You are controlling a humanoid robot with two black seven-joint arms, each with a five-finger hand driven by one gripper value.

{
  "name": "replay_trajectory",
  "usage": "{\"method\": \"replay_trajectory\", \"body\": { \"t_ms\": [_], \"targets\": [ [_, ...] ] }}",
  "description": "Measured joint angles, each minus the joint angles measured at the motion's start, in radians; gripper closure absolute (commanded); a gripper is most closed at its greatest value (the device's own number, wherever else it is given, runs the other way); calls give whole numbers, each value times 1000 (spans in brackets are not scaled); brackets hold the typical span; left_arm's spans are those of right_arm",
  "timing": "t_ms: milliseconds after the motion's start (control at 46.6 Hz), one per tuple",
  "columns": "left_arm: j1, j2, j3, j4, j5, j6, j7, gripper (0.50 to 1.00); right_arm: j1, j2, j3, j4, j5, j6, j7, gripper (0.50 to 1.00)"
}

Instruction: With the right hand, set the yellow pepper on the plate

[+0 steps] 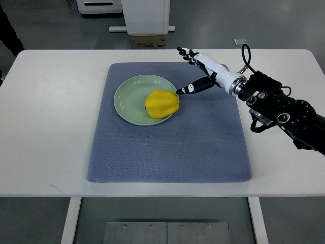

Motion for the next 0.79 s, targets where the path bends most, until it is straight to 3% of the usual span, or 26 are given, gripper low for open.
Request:
{"method": "replay_trajectory", "body": {
  "t_ms": [193, 558, 794],
  "targets": [
    [0, 0, 0, -1, 0, 0, 0, 500, -33, -29, 85, -2, 35, 10, -6, 502],
    [0, 0, 0, -1, 0, 0, 0, 500, -64, -57, 99, -51, 366, -14, -24, 502],
    [0, 0, 0, 0, 0, 0, 0, 500, -107, -45, 259, -67, 458, -80, -40, 500]
  ]
}}
